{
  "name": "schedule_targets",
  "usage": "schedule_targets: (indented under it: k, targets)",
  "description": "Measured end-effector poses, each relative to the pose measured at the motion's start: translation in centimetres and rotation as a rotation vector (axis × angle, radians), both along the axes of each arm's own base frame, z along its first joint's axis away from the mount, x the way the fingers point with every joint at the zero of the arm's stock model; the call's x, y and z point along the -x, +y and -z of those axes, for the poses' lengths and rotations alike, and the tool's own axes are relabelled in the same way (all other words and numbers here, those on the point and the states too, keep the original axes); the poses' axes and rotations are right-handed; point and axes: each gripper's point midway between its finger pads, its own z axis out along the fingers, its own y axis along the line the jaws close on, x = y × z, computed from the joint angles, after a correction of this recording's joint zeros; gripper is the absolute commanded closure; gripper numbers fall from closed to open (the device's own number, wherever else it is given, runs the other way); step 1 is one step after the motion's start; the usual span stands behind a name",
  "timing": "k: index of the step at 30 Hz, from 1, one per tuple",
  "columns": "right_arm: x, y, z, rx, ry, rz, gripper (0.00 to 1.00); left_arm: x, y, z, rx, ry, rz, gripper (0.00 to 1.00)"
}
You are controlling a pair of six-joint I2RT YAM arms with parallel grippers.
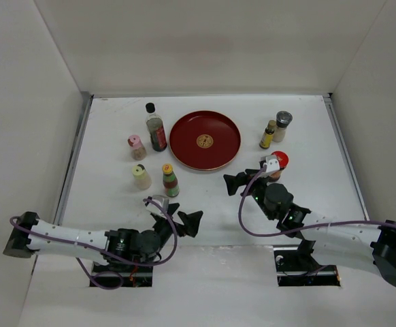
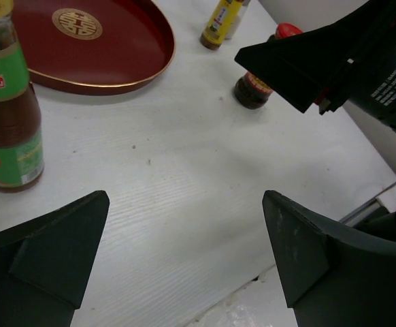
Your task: Organize the condiment bottles
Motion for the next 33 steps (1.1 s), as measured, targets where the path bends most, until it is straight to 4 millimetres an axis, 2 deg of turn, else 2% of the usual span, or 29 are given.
schedule_targets:
  k: [4, 5, 7, 9, 11, 13, 17, 20, 26, 33]
  targets:
    - [-0.1, -0.2, 0.0, 0.001, -0.001, 0.016, 0.00, -0.5, 0.7, -0.5, -0.046, -0.023, -0.036, 0.00]
    - [-0.2, -0.3, 0.0, 0.001, -0.001, 0.018, 0.00, -0.7, 0.9, -1.0, -0.047, -0.028, -0.045, 0.04]
    - [-0.2, -0.3, 0.0, 0.001, -0.002, 0.022, 0.00, -1.0, 1.3, -2.3, -0.020, -0.035, -0.060, 0.26]
    - [-0.2, -0.4, 0.0, 0.002, -0.002, 0.024, 0.00, -1.5, 1.9, -3.8, 0.018, -0.042, -0.082, 0.42]
    - [-0.2, -0.4, 0.0, 0.002, -0.002, 0.024, 0.00, -2.2, 2.7, -5.1, 0.051, -0.050, -0.117, 0.46]
    - [-0.2, -0.4, 0.0, 0.002, -0.002, 0.025, 0.00, -3.1, 3.6, -6.0, 0.058, -0.059, -0.167, 0.43]
    - [-0.2, -0.4, 0.0, 0.003, -0.001, 0.025, 0.00, -5.1, 5.0, -6.7, 0.000, -0.072, -0.271, 0.26]
    - [-0.2, -0.4, 0.0, 0.004, -0.001, 0.025, 0.00, -7.2, 5.9, -6.7, -0.089, -0.071, -0.368, 0.19]
    - [-0.1, -0.3, 0.2, 0.010, 0.002, 0.022, 0.00, -10.7, 7.2, -5.1, -0.224, -0.031, -0.466, 0.17]
    - [0.0, -0.1, 0.3, 0.014, 0.001, 0.017, 0.00, -13.0, 8.4, -3.0, -0.295, 0.018, -0.512, 0.19]
